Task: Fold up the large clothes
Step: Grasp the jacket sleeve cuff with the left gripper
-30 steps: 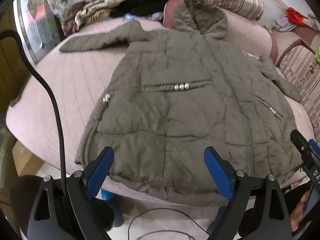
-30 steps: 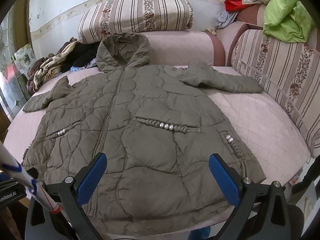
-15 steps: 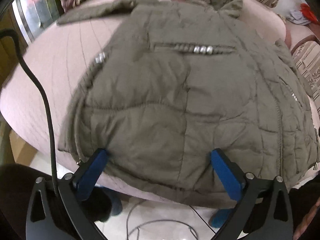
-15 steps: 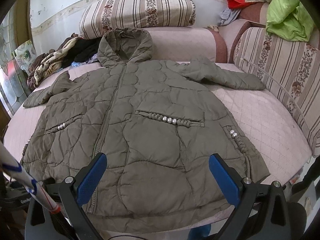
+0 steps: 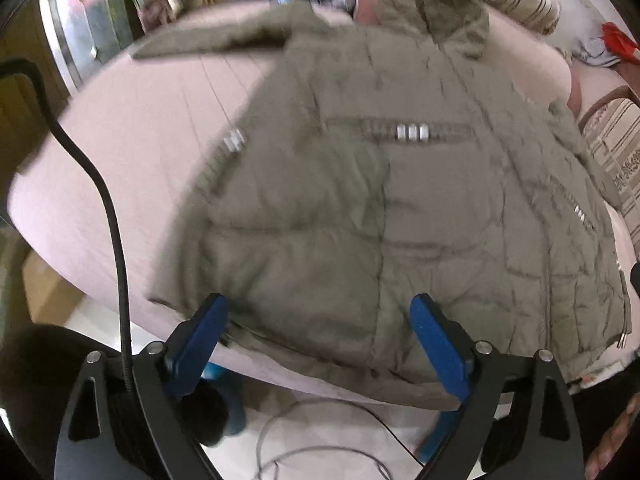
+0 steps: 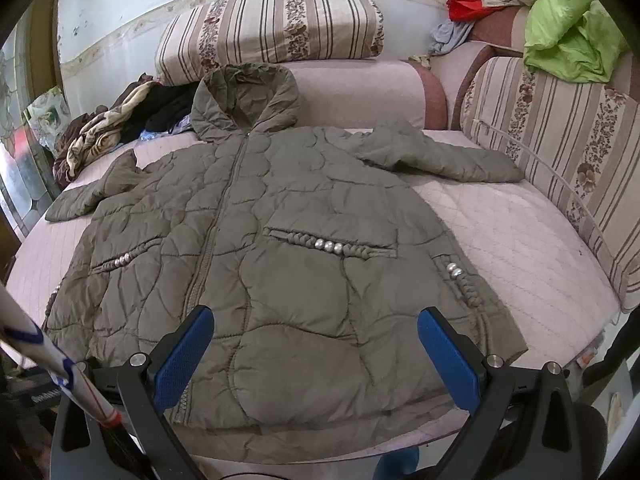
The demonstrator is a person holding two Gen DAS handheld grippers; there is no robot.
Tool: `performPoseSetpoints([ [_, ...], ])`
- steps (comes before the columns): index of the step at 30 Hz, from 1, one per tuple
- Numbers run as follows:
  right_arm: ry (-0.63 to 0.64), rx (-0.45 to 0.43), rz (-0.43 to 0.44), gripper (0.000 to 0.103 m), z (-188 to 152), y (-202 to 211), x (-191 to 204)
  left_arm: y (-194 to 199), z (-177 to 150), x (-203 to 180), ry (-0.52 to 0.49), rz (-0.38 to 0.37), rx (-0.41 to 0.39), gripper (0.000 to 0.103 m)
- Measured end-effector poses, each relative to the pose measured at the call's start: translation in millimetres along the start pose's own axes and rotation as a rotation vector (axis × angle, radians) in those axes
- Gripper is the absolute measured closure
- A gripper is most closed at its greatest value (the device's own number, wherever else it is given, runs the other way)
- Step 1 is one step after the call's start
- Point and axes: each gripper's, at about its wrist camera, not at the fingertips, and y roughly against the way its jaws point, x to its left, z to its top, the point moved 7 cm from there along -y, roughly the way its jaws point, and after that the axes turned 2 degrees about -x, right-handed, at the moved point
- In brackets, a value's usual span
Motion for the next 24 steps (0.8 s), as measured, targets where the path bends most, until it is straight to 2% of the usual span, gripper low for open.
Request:
performPoseSetpoints([
  [5,-0.003,-0.007,-0.022,0.0,3,5,-8,41,16,8,-0.003,0.029,-0.125,0.01],
  [7,0.012,-0.009,-0.046,0.0,7,4,-14,49,16,10,-0.02,0.031,-0.144,0.01],
  [9,0.037,-0.009,-0.108,0.0,15,1,-27,50,24,13,-0.042,0.038,-0.141,0.01],
  [11,0.047,0.003,-0.204,0.0,26,-8,-56,46,33,21,-0.03,0.04,-0.133,0.01],
  [14,0.018,0.062,-0.3,0.0,35,-31,-105,42,51,38,0.004,0.048,-0.135,0.01],
  [17,-0.026,0.154,-0.332,0.004,36,-60,-140,45,59,58,0.023,0.08,-0.151,0.01],
  [18,-0.038,0.181,-0.321,0.008,34,-68,-145,46,62,64,0.031,0.089,-0.156,0.01],
  [20,-0.093,0.308,-0.224,0.019,20,-94,-151,47,69,72,0.044,0.1,-0.162,0.01],
  [21,-0.117,0.344,-0.184,0.034,16,-100,-149,48,71,77,0.05,0.105,-0.164,0.01],
  [22,-0.156,0.379,-0.124,0.055,9,-107,-148,48,73,79,0.053,0.107,-0.165,0.01],
  [23,-0.185,0.401,-0.063,0.061,4,-109,-142,48,74,82,0.06,0.113,-0.166,0.01],
  [24,-0.18,0.402,-0.056,0.071,3,-108,-140,47,76,85,0.063,0.117,-0.166,0.01],
])
